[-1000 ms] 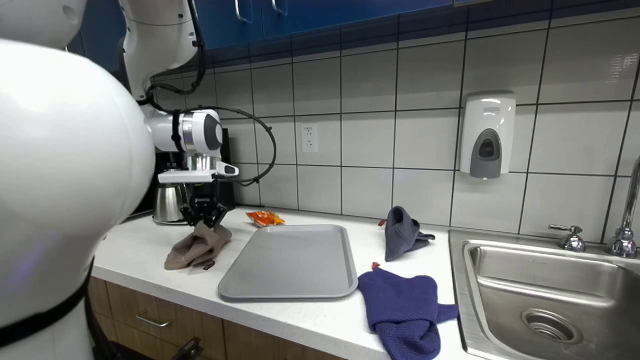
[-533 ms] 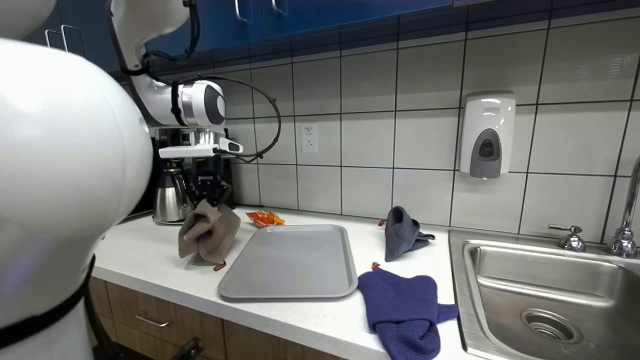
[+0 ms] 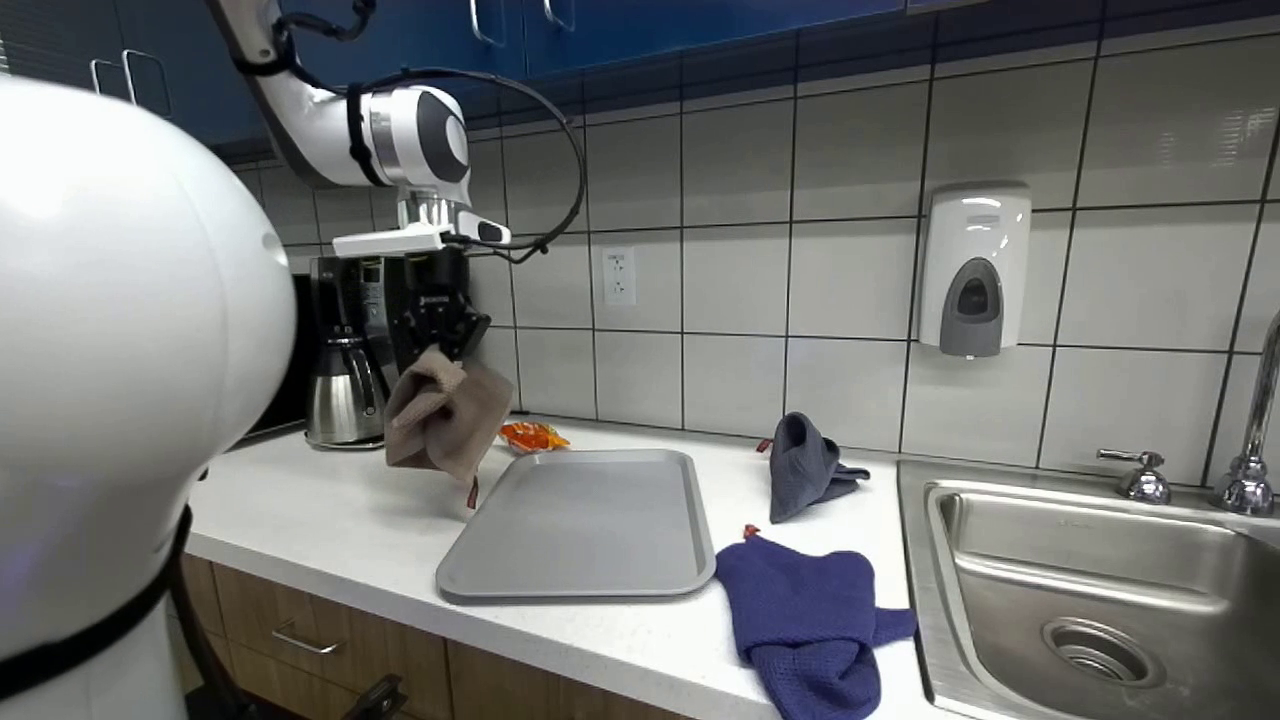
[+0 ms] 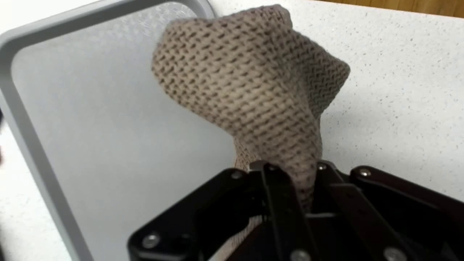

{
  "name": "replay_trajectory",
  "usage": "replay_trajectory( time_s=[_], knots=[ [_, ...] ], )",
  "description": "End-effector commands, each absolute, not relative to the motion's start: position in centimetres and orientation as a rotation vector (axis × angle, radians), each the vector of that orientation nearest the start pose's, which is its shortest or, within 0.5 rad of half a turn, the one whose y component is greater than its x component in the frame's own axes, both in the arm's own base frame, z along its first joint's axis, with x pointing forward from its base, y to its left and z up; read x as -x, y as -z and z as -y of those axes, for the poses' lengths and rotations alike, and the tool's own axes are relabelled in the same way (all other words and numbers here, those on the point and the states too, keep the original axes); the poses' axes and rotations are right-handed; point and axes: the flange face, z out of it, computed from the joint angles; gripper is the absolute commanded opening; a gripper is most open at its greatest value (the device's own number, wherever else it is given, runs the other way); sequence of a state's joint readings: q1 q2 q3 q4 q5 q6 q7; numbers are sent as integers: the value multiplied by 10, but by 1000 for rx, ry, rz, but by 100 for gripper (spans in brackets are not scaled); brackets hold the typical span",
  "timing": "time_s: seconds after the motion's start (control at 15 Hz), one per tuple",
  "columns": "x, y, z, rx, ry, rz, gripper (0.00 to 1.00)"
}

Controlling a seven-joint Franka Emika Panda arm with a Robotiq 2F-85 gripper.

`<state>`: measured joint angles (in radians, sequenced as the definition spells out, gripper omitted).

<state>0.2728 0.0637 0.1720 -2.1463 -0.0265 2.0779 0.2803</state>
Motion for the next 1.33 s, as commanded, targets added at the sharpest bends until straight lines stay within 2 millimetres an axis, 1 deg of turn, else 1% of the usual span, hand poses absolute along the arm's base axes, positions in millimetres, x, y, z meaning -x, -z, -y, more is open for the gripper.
replay_trajectory(
  time_s=[0.0,0.07,0.27,0.47,0.6,0.8,1.27],
  knots=[
    [-474,-395,-190,3205,-127,141,3],
    [-476,-400,-180,3205,-115,108,3],
    [-485,-404,-152,3206,-98,13,3],
    [-498,-400,-130,3199,-103,-56,3],
    [-504,-395,-122,3193,-111,-86,3],
    [-512,-382,-118,3194,-120,-104,3],
    [-534,-343,-126,3182,-119,-103,3]
  ],
)
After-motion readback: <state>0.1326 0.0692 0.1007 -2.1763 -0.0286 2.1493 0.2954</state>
